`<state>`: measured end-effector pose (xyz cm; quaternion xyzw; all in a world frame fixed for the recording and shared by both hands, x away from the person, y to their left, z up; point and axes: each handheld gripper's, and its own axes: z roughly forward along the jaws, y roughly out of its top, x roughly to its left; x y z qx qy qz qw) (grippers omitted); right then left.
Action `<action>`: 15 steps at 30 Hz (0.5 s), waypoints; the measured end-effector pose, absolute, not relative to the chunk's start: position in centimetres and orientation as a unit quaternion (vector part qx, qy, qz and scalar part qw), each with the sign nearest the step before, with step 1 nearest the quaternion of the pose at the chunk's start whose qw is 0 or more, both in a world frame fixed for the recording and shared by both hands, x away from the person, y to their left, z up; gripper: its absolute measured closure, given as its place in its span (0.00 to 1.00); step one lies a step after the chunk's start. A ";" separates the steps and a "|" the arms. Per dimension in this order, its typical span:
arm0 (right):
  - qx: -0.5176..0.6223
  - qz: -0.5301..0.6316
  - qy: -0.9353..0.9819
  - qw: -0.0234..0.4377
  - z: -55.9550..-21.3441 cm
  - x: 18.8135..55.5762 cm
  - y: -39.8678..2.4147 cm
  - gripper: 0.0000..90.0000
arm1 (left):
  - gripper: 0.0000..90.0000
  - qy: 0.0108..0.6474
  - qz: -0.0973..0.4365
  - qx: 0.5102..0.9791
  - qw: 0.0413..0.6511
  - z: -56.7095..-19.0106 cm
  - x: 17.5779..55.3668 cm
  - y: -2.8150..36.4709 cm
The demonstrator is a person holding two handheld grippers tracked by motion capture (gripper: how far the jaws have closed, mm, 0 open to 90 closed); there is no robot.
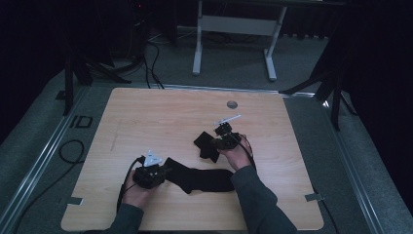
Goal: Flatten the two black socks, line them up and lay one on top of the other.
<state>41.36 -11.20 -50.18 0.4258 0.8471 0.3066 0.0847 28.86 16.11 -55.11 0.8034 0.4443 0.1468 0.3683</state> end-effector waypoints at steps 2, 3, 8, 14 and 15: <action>0.425 0.311 0.846 0.088 -49.6 41.2 -11.5 0.95 | 0.83 0.445 0.147 0.803 0.368 -55.1 28.9 16.1; 0.424 0.313 0.845 0.089 -49.3 41.1 -11.6 0.95 | 0.83 0.445 0.147 0.803 0.368 -55.1 28.9 16.1; 0.419 0.327 0.842 0.095 -47.9 40.4 -12.7 0.96 | 0.83 0.447 0.146 0.802 0.369 -55.2 28.9 16.1; 0.424 0.330 0.837 0.108 -46.9 39.6 -14.8 0.96 | 0.83 0.447 0.147 0.802 0.368 -55.2 28.9 16.2; 0.426 0.330 0.835 0.110 -46.8 39.5 -15.2 0.96 | 0.83 0.448 0.147 0.802 0.368 -55.2 28.9 16.2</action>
